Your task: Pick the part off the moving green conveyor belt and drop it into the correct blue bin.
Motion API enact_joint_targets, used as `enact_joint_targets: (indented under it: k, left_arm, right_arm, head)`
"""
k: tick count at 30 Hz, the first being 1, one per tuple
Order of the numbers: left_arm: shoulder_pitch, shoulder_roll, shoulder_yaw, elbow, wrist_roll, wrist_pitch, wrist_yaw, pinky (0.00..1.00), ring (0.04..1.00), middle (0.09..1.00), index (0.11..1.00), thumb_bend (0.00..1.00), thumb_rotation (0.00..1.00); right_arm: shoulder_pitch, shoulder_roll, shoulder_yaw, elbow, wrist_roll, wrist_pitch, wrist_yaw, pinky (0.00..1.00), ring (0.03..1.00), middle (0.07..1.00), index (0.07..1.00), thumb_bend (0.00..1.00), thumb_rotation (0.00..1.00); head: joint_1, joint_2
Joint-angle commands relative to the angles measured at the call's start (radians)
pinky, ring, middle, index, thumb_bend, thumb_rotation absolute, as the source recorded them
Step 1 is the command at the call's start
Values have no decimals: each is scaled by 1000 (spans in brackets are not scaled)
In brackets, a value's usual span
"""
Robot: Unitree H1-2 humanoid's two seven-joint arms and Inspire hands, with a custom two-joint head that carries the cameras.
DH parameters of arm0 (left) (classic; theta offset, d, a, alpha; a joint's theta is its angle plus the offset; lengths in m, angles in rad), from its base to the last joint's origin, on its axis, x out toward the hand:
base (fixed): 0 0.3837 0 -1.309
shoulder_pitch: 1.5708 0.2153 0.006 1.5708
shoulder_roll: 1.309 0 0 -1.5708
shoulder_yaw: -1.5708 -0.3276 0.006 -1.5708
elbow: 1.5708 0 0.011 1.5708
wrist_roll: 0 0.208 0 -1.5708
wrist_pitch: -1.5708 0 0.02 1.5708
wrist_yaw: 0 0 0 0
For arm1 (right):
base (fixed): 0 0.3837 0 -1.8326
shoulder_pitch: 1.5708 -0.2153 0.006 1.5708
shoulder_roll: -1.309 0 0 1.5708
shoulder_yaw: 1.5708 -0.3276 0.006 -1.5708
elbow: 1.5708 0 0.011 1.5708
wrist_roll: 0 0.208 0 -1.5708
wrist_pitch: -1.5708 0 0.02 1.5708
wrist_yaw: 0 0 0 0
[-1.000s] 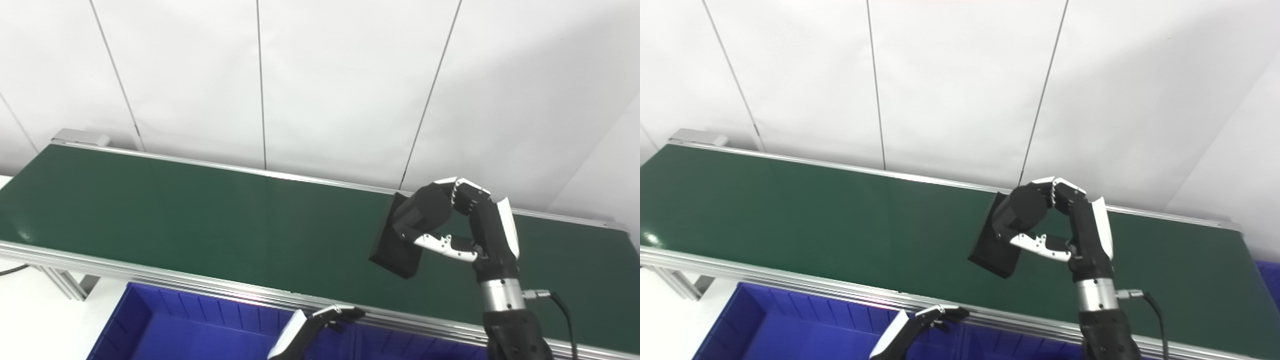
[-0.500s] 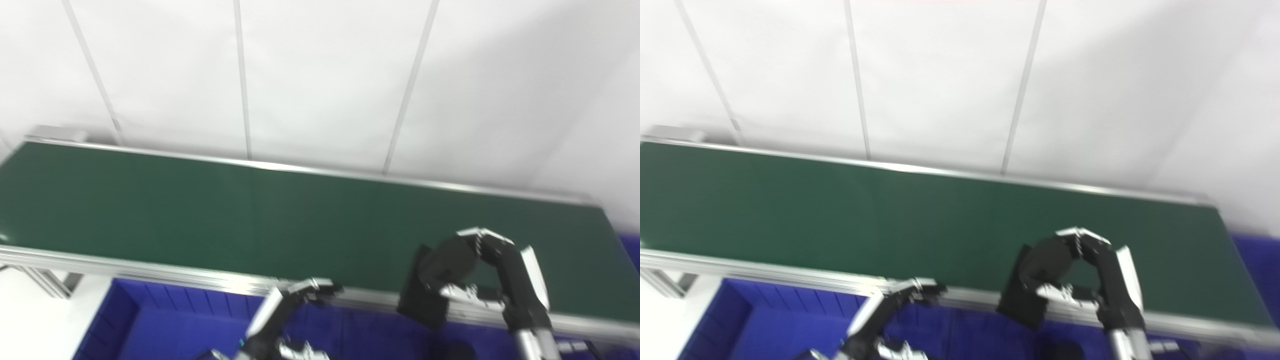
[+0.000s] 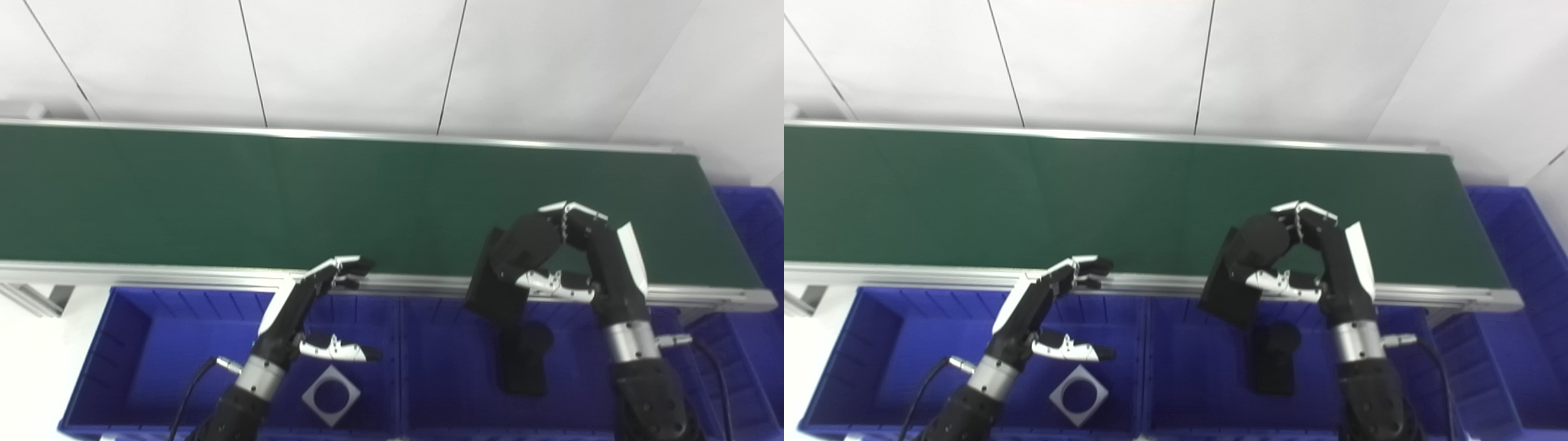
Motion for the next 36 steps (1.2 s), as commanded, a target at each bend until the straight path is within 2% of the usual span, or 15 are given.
enact_joint_targets:
  k: [1, 6, 13, 17, 27, 36]
  left_arm:
    - [-1, -6, 17, -44, -1, -37, -15, 665, 745, 766, 733, 860, 123]
    - [9, -13, 43, -63, -10, -38, -53, 670, 745, 767, 734, 855, 115]
    - [22, -36, 67, -76, -1, -38, -83, 678, 751, 765, 734, 866, 121]
    - [26, -45, 78, -78, 15, -38, -88, 674, 749, 762, 730, 864, 118]
    - [32, -56, 90, -86, 20, -38, -104, 666, 741, 762, 728, 862, 114]
    - [37, -62, 99, -92, 20, -37, -114, 658, 734, 759, 727, 870, 109]
  right_arm:
    - [1, 2, -14, -49, 4, 31, 1, 348, 423, 477, 510, 520, 0]
    - [13, 1, -20, -77, -19, 79, -4, 343, 422, 477, 511, 520, 0]
    - [40, -25, -34, -53, -4, 44, 7, 338, 418, 483, 513, 518, 0]
    - [56, -20, -31, -25, 6, 35, 8, 336, 415, 481, 514, 519, 0]
    - [79, -20, 21, 91, -73, -53, -10, 326, 413, 472, 512, 520, 0]
    - [99, -3, 37, 228, -118, -135, -55, 312, 399, 485, 519, 518, 0]
  head:
    - [-2, 5]
    - [-12, 21]
    - [12, 30]
    - [18, 30]
    - [20, 31]
    - [25, 30]
